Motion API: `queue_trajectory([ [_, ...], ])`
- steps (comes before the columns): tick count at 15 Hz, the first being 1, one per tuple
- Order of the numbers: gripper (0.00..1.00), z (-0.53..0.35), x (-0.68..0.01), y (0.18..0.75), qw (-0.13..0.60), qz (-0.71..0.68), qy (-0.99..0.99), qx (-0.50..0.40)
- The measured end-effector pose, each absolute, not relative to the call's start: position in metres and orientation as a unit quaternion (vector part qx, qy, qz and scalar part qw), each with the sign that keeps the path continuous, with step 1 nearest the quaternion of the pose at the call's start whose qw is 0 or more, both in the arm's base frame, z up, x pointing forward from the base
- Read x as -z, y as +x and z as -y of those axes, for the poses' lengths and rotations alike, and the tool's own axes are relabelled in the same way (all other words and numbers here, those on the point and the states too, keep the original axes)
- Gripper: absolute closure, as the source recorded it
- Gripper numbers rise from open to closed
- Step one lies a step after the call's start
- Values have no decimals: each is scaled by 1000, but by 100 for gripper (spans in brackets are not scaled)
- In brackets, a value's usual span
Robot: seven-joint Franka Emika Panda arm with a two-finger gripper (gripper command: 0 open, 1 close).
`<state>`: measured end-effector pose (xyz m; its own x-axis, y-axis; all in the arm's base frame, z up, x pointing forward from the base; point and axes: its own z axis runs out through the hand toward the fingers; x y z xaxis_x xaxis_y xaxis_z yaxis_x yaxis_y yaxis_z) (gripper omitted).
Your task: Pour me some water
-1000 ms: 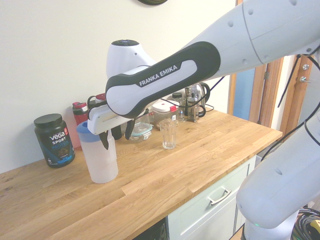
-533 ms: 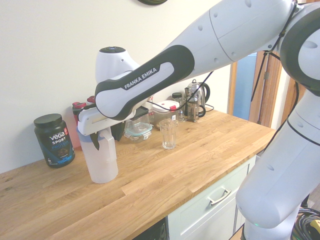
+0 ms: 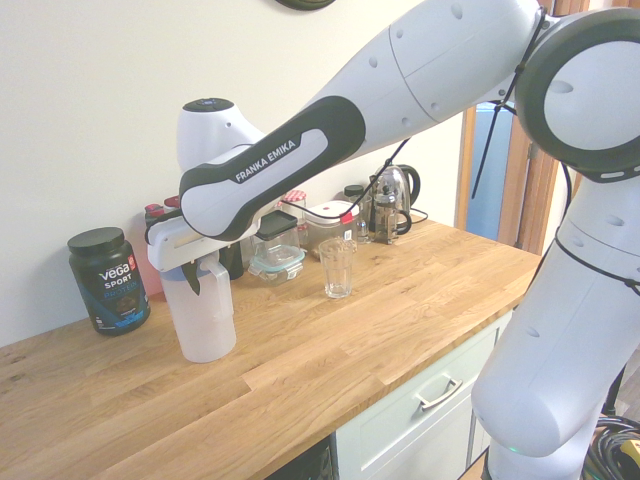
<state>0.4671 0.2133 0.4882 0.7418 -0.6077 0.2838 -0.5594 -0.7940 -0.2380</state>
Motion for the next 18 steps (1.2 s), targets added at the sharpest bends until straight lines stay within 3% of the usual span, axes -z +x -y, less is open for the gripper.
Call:
queue_trajectory([
  [18, 100, -203, -515, 458, 63, -333, -922, 186],
])
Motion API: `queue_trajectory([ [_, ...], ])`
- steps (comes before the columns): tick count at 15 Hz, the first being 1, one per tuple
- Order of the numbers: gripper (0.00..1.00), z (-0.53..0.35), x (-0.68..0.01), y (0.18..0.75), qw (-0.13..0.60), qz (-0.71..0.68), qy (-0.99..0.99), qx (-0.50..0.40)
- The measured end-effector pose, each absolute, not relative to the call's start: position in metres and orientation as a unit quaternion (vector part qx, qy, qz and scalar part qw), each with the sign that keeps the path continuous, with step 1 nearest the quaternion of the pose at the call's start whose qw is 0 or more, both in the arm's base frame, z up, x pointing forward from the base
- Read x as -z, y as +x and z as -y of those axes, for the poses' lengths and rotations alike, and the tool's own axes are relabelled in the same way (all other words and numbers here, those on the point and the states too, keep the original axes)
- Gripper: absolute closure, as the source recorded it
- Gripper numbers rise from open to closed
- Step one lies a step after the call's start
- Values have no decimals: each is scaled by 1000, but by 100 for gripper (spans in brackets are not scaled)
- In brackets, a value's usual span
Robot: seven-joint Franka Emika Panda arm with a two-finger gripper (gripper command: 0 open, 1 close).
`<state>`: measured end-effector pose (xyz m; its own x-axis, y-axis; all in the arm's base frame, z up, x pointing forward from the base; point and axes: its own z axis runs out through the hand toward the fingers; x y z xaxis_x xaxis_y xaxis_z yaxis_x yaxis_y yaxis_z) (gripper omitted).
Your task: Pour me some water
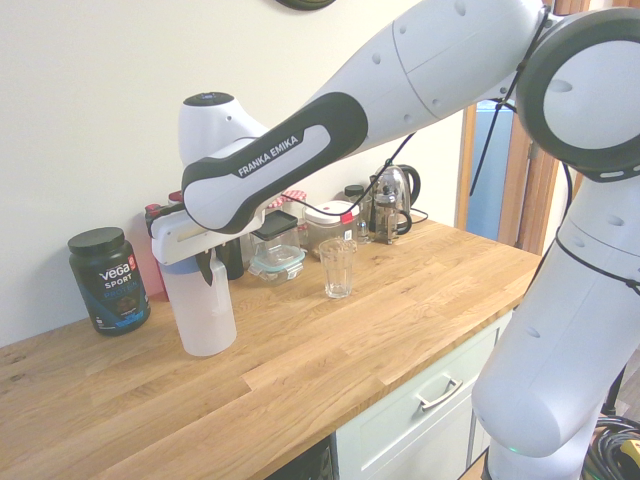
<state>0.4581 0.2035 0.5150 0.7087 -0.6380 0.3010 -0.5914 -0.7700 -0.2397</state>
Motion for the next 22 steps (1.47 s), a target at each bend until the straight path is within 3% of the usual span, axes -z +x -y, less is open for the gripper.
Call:
queue_trajectory([
  [7, 100, -139, -610, 395, 44, -281, -942, 177],
  [12, 100, -25, -657, 337, 44, -229, -963, 135],
  [17, 100, 93, -664, 325, 58, -218, -966, 125],
  [22, 100, 202, -671, 324, 72, -118, -984, 111],
])
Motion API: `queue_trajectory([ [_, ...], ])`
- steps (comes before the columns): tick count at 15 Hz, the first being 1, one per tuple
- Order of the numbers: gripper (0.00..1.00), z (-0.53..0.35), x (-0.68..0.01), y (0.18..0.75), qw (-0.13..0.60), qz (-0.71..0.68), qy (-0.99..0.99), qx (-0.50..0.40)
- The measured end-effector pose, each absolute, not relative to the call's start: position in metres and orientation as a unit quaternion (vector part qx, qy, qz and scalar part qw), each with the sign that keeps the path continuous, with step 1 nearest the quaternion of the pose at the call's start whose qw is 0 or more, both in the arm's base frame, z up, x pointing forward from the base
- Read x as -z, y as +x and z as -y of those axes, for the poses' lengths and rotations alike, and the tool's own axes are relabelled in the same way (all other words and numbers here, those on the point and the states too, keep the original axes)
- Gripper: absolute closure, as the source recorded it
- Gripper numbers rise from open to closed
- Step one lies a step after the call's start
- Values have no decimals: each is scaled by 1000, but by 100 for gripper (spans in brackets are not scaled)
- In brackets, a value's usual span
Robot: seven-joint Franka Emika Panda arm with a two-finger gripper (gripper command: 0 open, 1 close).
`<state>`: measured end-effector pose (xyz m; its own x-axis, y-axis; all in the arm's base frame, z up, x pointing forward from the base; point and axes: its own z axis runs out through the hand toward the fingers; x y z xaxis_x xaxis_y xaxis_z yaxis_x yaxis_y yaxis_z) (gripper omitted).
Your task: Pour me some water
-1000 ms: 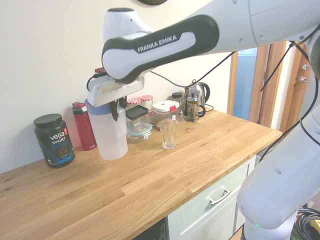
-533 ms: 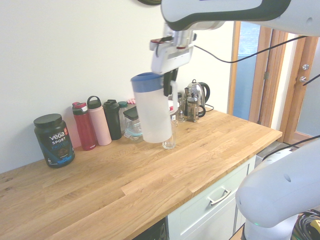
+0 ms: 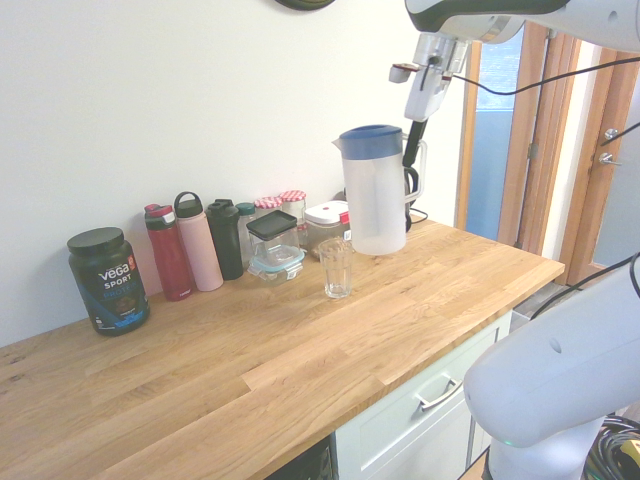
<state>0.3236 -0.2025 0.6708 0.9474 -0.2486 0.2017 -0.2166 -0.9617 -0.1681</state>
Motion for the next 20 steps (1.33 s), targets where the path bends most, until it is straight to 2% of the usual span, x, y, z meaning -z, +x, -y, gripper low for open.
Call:
queue_trajectory([
  [4, 100, 239, -650, 361, 25, -31, -997, 70],
  [10, 100, 249, -615, 406, -54, 14, -998, 23],
  [20, 100, 206, -538, 418, -144, 39, -989, -14],
])
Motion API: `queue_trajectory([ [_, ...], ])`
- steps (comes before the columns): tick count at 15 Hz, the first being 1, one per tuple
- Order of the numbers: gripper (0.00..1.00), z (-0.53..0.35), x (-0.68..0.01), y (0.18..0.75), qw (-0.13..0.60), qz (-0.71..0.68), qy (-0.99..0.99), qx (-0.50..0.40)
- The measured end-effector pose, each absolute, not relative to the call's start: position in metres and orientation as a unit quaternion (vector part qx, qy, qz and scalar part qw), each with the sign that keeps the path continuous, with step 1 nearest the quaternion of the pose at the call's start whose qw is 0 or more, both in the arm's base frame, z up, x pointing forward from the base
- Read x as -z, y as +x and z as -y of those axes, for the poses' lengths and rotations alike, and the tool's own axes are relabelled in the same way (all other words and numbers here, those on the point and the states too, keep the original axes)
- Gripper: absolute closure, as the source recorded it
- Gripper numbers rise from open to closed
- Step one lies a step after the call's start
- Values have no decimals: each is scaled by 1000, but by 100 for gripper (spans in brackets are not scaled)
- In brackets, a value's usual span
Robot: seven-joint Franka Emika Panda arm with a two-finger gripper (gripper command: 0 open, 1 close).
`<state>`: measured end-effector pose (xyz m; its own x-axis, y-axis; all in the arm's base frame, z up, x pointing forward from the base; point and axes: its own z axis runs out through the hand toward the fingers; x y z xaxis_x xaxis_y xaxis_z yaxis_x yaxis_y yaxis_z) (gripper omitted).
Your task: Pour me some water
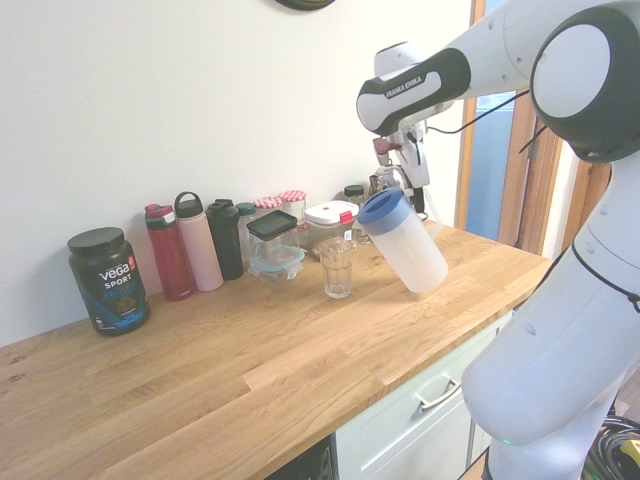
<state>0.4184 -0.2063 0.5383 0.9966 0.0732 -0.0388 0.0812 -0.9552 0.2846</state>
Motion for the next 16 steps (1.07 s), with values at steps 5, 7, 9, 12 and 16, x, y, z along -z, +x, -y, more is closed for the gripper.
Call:
queue_trajectory([
  [5, 100, 184, -533, 441, 190, -33, 981, 9],
  [7, 100, 183, -532, 447, 202, -35, 979, 9],
  [9, 100, 186, -534, 450, 223, -39, 974, 12],
  [12, 100, 188, -549, 452, 253, -46, 966, 14],
  [16, 100, 172, -555, 457, 302, -62, 951, 20],
])
